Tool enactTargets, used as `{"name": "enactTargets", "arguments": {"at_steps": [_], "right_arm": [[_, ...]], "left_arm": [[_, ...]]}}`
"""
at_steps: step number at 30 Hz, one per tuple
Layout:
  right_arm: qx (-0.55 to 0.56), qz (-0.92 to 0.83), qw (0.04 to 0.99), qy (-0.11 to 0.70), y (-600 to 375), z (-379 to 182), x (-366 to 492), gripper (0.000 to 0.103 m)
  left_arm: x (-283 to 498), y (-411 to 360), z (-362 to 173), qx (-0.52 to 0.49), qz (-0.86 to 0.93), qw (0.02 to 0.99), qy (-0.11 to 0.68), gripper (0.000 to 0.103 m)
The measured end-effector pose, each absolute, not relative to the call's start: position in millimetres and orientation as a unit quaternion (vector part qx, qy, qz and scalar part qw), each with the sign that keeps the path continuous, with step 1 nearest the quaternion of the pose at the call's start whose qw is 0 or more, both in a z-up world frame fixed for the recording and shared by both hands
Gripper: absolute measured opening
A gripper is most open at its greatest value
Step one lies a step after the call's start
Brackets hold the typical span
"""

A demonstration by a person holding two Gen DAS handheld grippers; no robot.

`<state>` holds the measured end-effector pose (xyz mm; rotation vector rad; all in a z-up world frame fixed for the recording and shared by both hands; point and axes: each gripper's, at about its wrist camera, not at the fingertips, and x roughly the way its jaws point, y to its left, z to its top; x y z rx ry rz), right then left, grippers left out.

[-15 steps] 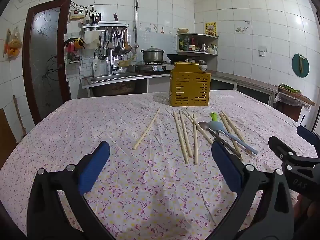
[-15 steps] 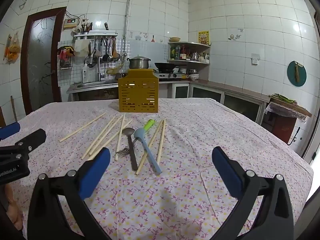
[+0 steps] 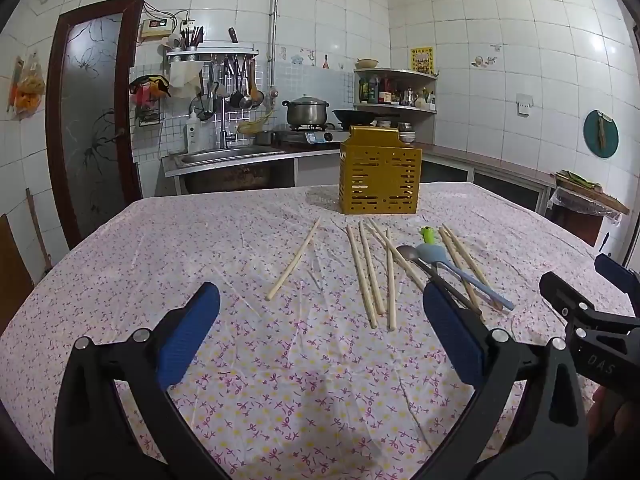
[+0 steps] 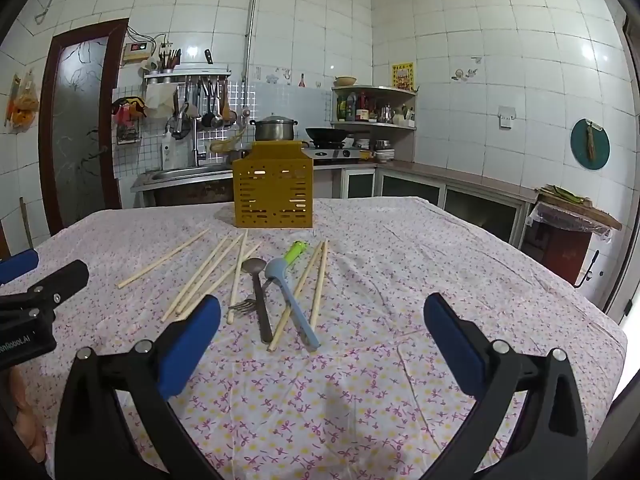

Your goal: Organize utensils

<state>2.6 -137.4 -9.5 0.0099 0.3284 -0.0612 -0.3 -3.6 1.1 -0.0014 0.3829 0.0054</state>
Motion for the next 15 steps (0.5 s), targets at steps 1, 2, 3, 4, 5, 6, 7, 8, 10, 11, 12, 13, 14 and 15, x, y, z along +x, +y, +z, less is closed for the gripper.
{"name": "enactTargets", "arguments": {"at_steps": [1, 2, 3, 4, 5, 6, 7, 8, 10, 11, 12, 13, 14, 15], "right_arm": [[0.005, -0.030, 0.986, 0.162, -137.3, -9.4, 2.3, 0.099], [0.006, -0.031, 0.987, 0.159, -137.1, -8.1, 0.3, 0.099], [0.006, -0.031, 0.987, 0.158, -137.1, -7.9, 0.0, 0.099], [0.006, -0.030, 0.987, 0.157, -136.6, -7.8, -0.5, 0.099], [0.006, -0.030, 0.987, 0.157, -136.9, -7.1, -1.1, 0.099], [0.007, -0.030, 0.987, 0.156, -137.0, -6.7, -1.2, 0.099], [0.007, -0.030, 0.987, 0.156, -137.0, -6.4, -1.3, 0.099], [0.007, -0.030, 0.987, 0.156, -137.0, -6.8, -1.3, 0.099], [0.007, -0.030, 0.987, 0.155, -136.9, -7.2, -1.8, 0.099], [0.007, -0.031, 0.988, 0.154, -136.4, -6.6, -2.6, 0.099], [0.008, -0.030, 0.988, 0.153, -136.3, -6.3, -3.1, 0.099], [0.008, -0.030, 0.988, 0.152, -137.1, -6.5, -3.0, 0.099], [0.009, -0.029, 0.988, 0.152, -137.2, -7.1, -3.2, 0.099], [0.009, -0.029, 0.988, 0.151, -137.3, -7.0, -3.4, 0.099]], "left_arm": [[-0.9, -3.9, 2.2, -0.001, 0.002, 0.982, 0.190, 0.098], [-1.3, -5.1, 2.6, 0.000, 0.003, 0.982, 0.188, 0.098], [-2.8, -2.9, 3.2, -0.001, 0.003, 0.982, 0.187, 0.098], [-5.6, -2.5, 1.1, -0.001, 0.003, 0.982, 0.186, 0.098], [-6.3, -3.4, 1.3, -0.001, 0.003, 0.983, 0.185, 0.098], [-5.4, -1.6, 1.7, -0.001, 0.003, 0.983, 0.185, 0.098], [-5.8, 0.8, 2.2, -0.002, 0.003, 0.983, 0.184, 0.098], [-6.2, 0.5, 2.3, -0.002, 0.003, 0.983, 0.183, 0.098], [-6.8, 0.3, 2.4, -0.002, 0.003, 0.983, 0.182, 0.098], [-7.5, -0.1, 2.7, -0.002, 0.003, 0.983, 0.181, 0.098], [-7.8, 0.0, 3.1, -0.002, 0.003, 0.984, 0.181, 0.098], [-8.5, 0.0, 3.5, -0.003, 0.003, 0.984, 0.180, 0.098], [-9.1, -0.2, 3.9, -0.003, 0.003, 0.984, 0.179, 0.098], [-9.6, -0.1, 4.1, -0.003, 0.003, 0.984, 0.178, 0.098]]}}
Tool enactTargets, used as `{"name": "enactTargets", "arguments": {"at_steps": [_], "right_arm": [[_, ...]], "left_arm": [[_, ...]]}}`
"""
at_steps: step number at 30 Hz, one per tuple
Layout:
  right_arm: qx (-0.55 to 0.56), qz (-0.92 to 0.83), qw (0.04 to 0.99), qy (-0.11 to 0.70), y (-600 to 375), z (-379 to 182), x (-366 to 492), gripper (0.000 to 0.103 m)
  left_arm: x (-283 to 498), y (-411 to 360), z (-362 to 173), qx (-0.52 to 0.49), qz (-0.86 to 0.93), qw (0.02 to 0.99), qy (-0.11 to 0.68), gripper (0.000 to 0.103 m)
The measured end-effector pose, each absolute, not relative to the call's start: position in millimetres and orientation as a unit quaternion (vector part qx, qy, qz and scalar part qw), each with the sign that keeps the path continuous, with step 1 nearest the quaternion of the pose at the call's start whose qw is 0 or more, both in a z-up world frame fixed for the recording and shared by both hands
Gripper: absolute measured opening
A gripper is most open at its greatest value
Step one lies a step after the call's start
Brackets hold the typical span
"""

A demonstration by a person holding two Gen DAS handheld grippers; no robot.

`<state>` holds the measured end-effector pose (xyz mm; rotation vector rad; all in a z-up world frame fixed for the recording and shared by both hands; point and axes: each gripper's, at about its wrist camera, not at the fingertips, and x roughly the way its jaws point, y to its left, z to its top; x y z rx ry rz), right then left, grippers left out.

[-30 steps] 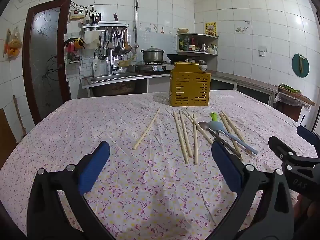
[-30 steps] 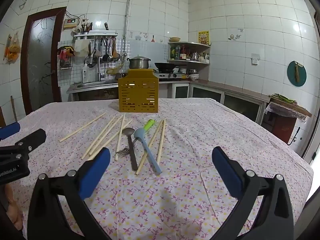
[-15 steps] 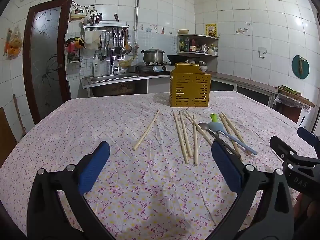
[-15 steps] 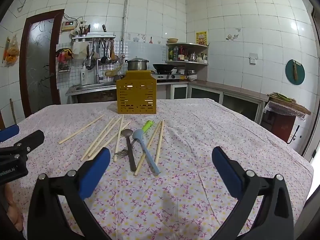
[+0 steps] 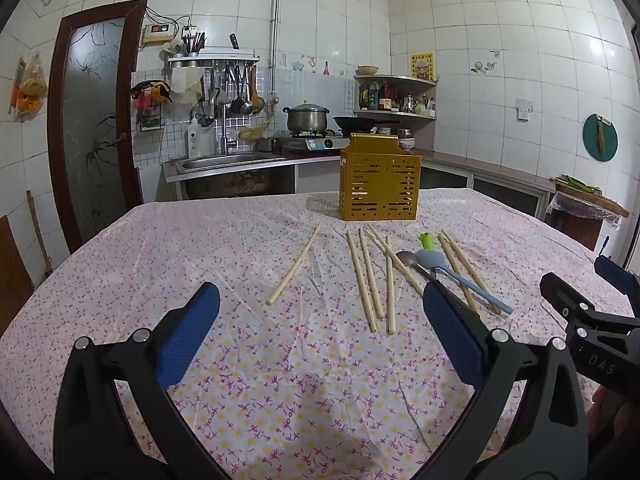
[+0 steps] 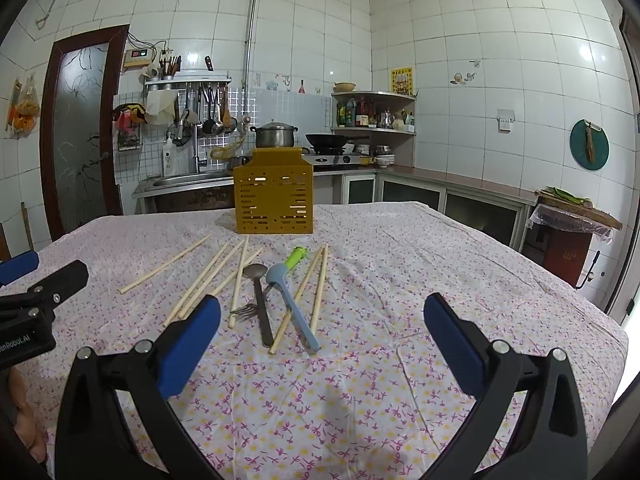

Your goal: Organize utensils

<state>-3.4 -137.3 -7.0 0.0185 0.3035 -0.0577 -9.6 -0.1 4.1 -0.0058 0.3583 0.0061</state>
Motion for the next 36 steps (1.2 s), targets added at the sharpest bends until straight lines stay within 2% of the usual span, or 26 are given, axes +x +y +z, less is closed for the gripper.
{"name": "enactTargets", "arguments": {"at_steps": [36], "right_arm": [[0.015, -0.020, 0.989, 0.143, -137.7, -8.4, -6.8, 0.099]], "left_arm": [[-13.6, 1.2, 6.9, 0.000, 0.002, 0.986, 0.166, 0.098]]}}
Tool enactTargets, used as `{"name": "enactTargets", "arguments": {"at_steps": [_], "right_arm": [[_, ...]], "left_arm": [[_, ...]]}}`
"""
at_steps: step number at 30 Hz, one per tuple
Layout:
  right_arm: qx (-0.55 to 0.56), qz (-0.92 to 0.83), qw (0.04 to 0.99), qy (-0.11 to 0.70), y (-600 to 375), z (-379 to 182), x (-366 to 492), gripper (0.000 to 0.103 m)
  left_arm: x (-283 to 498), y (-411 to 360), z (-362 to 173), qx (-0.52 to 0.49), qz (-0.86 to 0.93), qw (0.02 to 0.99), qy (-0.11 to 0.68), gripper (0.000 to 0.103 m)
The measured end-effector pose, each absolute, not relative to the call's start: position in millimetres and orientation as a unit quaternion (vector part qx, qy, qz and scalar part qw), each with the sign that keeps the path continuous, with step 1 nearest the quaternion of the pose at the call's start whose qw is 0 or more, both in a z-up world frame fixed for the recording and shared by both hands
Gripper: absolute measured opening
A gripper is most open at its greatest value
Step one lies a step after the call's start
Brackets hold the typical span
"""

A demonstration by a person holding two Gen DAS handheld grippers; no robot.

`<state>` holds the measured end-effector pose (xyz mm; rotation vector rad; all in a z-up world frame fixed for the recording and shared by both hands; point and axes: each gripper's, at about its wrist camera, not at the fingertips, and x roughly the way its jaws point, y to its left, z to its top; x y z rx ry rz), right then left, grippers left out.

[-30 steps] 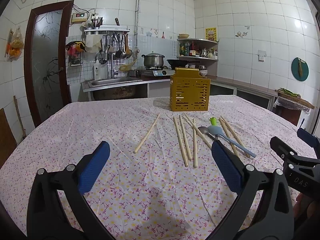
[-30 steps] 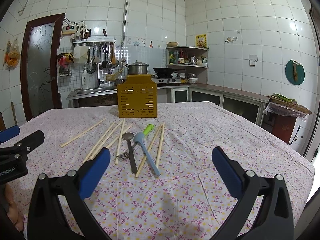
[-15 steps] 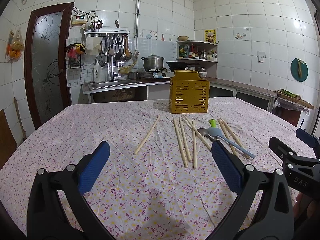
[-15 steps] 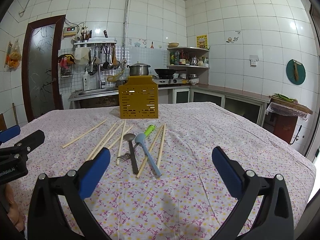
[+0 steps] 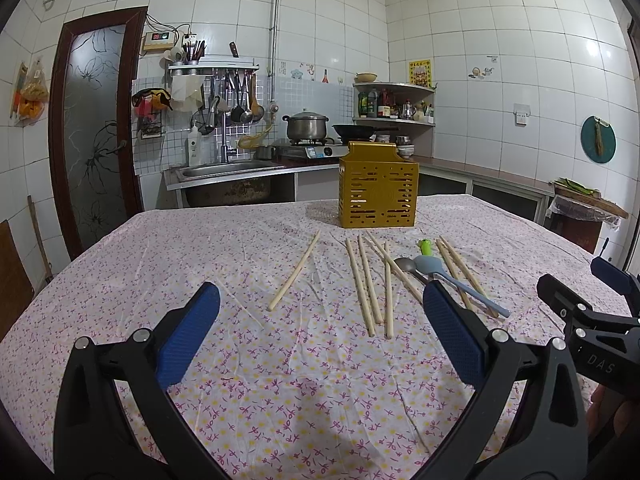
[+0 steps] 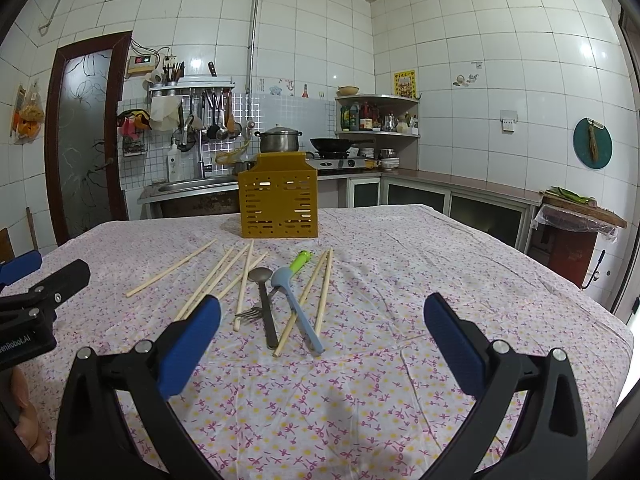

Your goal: Organize utensils

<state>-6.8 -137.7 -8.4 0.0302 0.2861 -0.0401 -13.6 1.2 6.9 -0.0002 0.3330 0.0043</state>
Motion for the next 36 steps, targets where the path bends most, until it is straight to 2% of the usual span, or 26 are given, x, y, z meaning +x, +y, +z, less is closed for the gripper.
{"name": "enactTargets", "arguments": {"at_steps": [36], "right_arm": [[0.017, -0.009, 0.991, 0.132, -139.5, -9.5, -8.4, 0.099]], "left_arm": [[-12.4, 3.0, 4.1, -0.007, 0.009, 0.986, 0.165, 0.098]]}}
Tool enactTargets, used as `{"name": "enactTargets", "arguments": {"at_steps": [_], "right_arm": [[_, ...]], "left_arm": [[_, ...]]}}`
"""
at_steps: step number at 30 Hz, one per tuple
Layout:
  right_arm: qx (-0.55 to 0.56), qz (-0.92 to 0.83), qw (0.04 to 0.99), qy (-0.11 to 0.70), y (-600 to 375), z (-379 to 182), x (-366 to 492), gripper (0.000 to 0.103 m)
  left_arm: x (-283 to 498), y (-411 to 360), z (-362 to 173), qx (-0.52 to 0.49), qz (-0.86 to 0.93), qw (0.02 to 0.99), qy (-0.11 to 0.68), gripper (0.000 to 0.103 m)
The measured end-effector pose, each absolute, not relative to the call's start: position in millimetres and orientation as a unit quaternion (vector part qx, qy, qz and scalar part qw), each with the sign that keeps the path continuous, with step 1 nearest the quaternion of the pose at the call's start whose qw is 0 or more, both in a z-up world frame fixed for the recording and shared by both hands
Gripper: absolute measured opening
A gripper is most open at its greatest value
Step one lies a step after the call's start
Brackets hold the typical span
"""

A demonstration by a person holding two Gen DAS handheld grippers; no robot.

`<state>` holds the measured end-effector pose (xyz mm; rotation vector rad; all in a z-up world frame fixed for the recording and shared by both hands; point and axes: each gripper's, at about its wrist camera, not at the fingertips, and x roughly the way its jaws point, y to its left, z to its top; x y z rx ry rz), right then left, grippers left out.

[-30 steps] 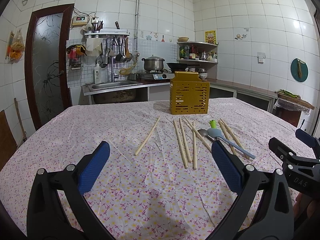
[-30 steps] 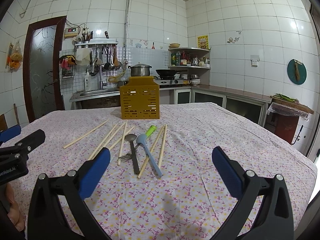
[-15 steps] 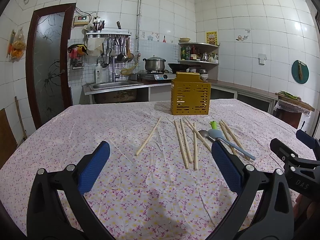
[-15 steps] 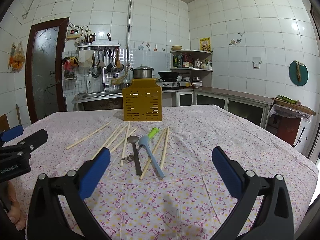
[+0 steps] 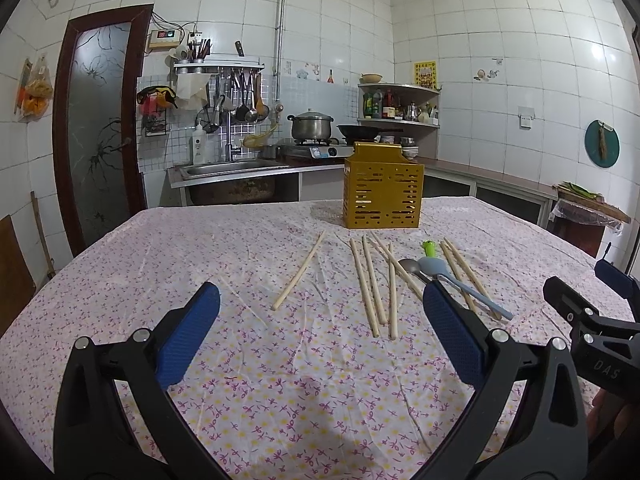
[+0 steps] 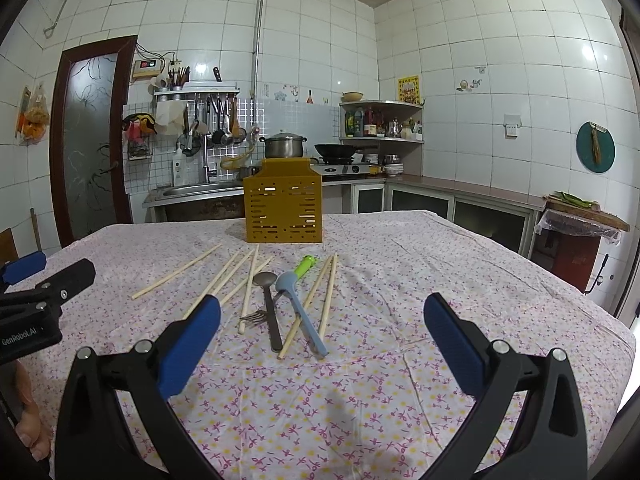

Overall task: Organize utensils
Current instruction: 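Move the left tool toward a wooden chopstick while the right tool approaches another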

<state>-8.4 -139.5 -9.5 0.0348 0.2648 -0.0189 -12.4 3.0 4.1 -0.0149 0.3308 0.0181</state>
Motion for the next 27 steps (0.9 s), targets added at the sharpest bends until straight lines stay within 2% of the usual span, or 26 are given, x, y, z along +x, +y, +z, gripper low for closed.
{"name": "enactTargets", "arguments": {"at_steps": [8, 12, 15, 21, 27], "right_arm": [[0.021, -0.009, 0.989, 0.144, -141.6, -9.4, -5.6, 0.099], [0.029, -0.001, 0.982, 0.189, -145.4, -9.7, 12.1, 0.099], [0.042, 0.004, 0.972, 0.229, -151.0, -6.5, 33.4, 0.099], [0.047, -0.007, 0.968, 0.248, -159.6, -2.8, 83.5, 0.099], [0.063, -0.021, 0.945, 0.321, -170.5, -15.2, 152.8, 0.099]], "left_arm": [[-7.3, 5.2, 3.0, -0.011, 0.007, 0.984, 0.179, 0.098], [13.0, 7.1, -2.9, -0.019, -0.003, 0.973, 0.229, 0.098], [30.5, 11.8, -7.2, -0.033, -0.015, 0.963, 0.269, 0.098], [74.2, 20.5, -11.8, -0.052, -0.033, 0.942, 0.331, 0.098], [123.0, 18.3, -7.3, -0.029, -0.035, 0.938, 0.344, 0.098]]}}
